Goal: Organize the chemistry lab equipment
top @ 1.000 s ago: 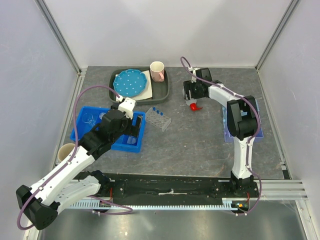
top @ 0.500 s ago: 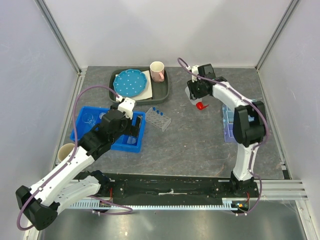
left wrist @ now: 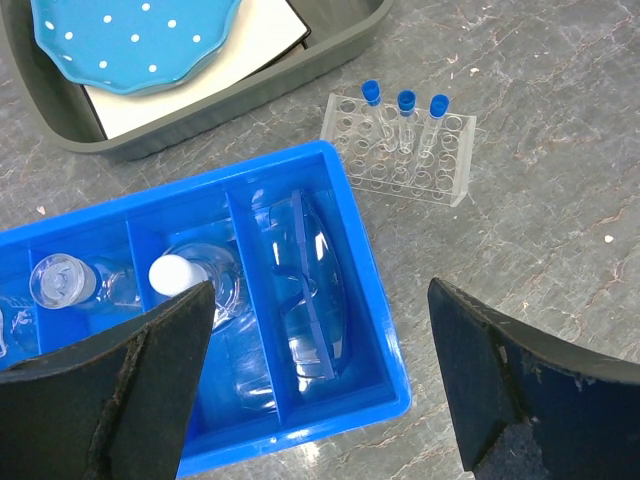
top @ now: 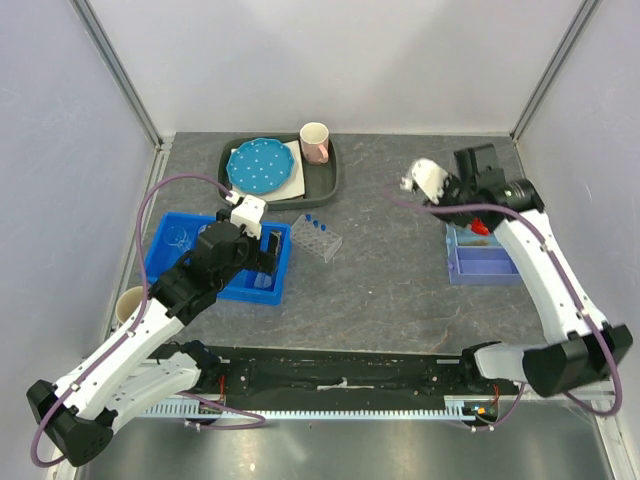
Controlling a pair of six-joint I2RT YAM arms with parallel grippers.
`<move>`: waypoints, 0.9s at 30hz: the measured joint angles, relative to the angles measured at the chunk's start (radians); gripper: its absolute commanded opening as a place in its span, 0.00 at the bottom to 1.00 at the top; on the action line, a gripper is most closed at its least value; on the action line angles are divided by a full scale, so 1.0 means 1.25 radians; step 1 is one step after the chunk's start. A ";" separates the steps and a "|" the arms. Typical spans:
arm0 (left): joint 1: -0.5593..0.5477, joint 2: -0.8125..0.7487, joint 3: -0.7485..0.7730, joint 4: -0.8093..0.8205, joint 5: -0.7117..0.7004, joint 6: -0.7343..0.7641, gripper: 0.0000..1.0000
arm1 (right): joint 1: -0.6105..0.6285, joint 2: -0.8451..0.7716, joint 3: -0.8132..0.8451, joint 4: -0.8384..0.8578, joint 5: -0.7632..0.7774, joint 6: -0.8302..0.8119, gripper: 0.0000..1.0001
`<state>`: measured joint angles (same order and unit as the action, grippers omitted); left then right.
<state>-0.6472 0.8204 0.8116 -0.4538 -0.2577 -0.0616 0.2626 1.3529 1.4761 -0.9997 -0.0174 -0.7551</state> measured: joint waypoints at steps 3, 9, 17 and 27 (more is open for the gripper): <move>0.000 0.000 0.000 0.000 0.004 0.000 0.93 | -0.042 -0.093 -0.134 -0.063 0.056 -0.144 0.27; 0.000 0.000 0.000 0.000 0.004 0.000 0.93 | -0.231 -0.133 -0.266 -0.132 0.107 -0.391 0.27; 0.000 0.000 0.000 0.000 0.004 0.000 0.93 | -0.320 -0.091 -0.317 -0.093 0.130 -0.588 0.30; 0.000 0.005 0.000 0.000 0.004 0.000 0.93 | -0.319 -0.022 -0.328 -0.029 0.083 -0.650 0.48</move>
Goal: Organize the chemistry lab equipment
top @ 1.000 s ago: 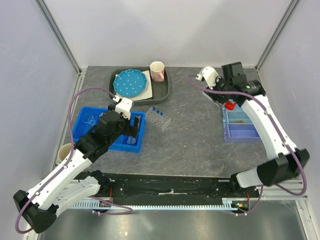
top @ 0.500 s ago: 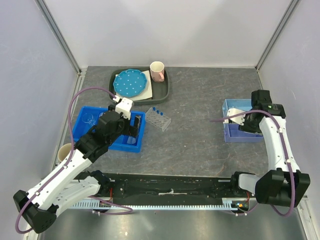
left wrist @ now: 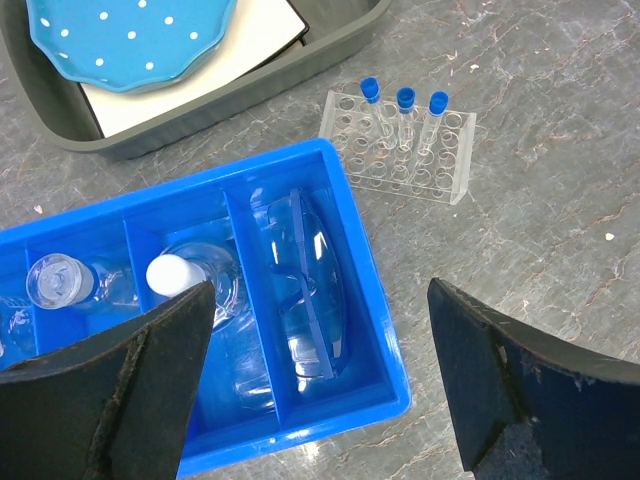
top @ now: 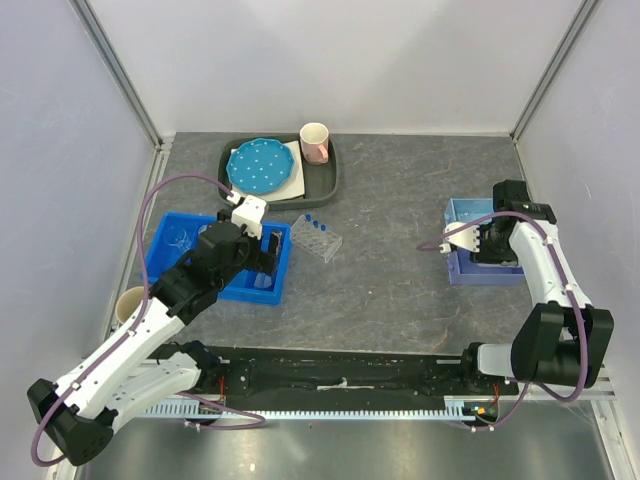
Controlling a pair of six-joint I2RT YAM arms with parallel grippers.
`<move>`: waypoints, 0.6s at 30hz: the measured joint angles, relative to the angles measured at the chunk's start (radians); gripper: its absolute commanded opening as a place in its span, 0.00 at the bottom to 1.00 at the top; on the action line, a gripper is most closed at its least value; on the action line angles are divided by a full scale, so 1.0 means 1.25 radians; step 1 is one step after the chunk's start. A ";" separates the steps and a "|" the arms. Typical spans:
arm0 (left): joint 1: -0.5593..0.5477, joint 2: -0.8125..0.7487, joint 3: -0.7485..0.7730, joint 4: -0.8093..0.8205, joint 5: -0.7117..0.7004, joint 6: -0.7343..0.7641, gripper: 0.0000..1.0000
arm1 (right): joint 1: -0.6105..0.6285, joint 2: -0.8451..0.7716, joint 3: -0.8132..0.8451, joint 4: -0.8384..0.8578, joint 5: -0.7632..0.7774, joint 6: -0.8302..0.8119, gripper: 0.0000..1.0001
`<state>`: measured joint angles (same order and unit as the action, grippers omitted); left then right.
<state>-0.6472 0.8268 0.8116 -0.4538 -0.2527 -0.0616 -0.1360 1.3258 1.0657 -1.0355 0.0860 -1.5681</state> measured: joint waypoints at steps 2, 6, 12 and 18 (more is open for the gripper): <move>0.000 0.000 0.000 0.000 0.000 0.000 0.93 | 0.004 0.005 -0.006 0.010 -0.010 -0.002 0.52; 0.000 0.004 0.000 0.000 0.000 0.000 0.93 | 0.025 0.025 -0.018 0.011 -0.027 0.001 0.60; 0.000 0.014 0.000 0.000 -0.001 0.000 0.93 | 0.088 0.032 -0.036 0.031 -0.045 0.027 0.87; 0.000 0.018 0.000 0.000 -0.001 0.000 0.93 | 0.100 0.013 -0.025 0.037 -0.072 0.049 0.93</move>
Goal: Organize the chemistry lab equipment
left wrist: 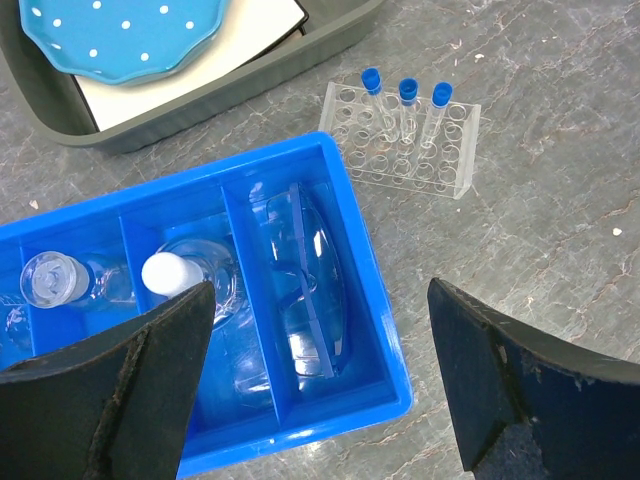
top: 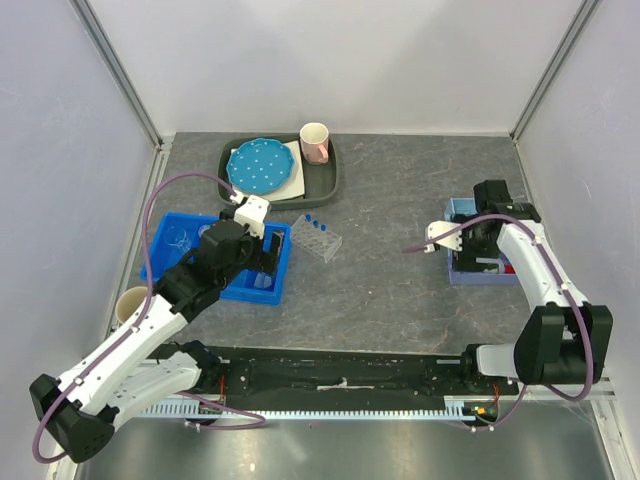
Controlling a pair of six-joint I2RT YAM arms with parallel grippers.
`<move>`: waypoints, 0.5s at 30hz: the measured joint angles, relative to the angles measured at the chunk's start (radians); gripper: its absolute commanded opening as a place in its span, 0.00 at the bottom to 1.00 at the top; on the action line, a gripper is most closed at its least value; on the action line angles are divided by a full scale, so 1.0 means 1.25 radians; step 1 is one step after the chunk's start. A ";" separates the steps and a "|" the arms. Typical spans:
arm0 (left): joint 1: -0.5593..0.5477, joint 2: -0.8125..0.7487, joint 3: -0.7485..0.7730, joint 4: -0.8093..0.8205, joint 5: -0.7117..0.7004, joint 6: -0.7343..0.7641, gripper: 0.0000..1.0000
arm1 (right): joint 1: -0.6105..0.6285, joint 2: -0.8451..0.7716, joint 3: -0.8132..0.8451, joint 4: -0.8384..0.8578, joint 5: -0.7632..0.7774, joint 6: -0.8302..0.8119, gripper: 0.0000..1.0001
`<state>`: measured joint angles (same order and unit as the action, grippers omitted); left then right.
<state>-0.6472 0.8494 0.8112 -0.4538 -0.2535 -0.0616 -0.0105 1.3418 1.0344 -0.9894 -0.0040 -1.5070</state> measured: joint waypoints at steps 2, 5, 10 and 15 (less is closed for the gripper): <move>0.000 0.001 0.000 0.000 0.000 0.000 0.93 | 0.000 -0.015 0.018 -0.002 -0.007 0.010 0.93; 0.000 -0.002 0.000 0.000 0.000 0.000 0.93 | 0.000 -0.045 0.054 -0.005 -0.031 0.039 0.95; 0.000 -0.035 -0.004 0.008 -0.001 0.000 0.99 | 0.000 -0.105 0.130 0.013 -0.128 0.188 0.98; 0.004 -0.102 0.010 0.003 0.023 -0.016 1.00 | 0.001 -0.251 0.095 0.233 -0.191 0.570 0.98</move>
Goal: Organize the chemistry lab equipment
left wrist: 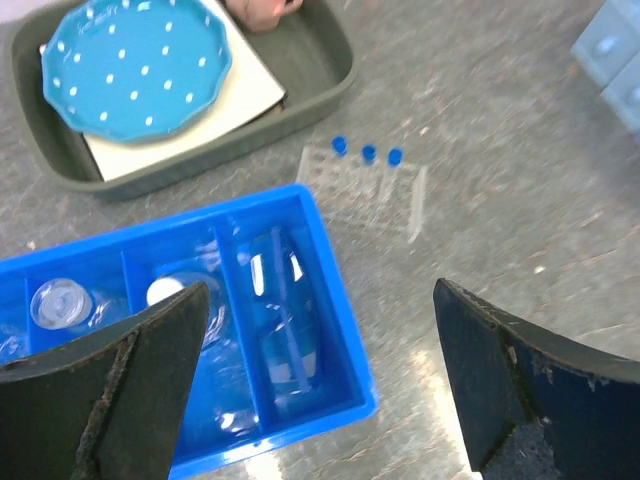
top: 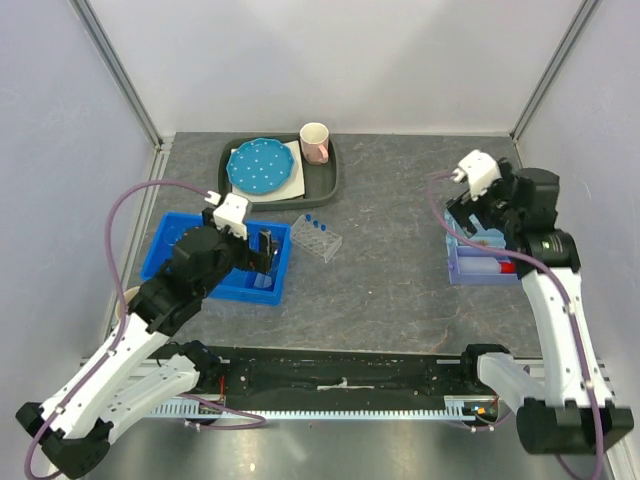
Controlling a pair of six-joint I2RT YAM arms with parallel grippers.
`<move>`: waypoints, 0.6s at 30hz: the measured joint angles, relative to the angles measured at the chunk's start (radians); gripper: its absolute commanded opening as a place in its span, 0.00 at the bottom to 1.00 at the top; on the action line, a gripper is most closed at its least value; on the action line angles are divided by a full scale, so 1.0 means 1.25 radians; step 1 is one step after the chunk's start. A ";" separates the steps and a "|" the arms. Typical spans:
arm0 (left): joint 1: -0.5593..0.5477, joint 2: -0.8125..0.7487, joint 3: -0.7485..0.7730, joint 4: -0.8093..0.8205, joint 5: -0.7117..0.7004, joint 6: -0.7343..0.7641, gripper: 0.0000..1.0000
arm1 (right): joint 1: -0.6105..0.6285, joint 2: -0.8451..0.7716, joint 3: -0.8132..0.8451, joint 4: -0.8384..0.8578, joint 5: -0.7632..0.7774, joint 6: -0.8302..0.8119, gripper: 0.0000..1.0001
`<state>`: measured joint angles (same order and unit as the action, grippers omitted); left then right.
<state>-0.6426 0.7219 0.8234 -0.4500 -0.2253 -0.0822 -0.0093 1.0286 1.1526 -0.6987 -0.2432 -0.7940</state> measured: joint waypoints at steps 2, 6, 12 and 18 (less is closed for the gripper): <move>0.004 -0.011 0.038 -0.019 0.023 -0.023 1.00 | -0.004 -0.060 -0.032 0.093 0.009 0.173 0.98; 0.009 -0.028 0.178 -0.059 0.081 -0.089 1.00 | -0.009 -0.108 -0.041 0.211 0.016 0.497 0.98; 0.010 -0.097 0.316 -0.109 0.105 -0.146 1.00 | -0.009 -0.063 0.033 0.214 0.137 0.763 0.98; 0.010 -0.109 0.358 -0.183 0.102 -0.161 1.00 | -0.011 -0.072 0.038 0.210 0.208 0.836 0.98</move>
<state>-0.6296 0.5854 1.2709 -0.6788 -0.0982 -0.2832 -0.0227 0.9382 1.1999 -0.4358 0.0170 0.2512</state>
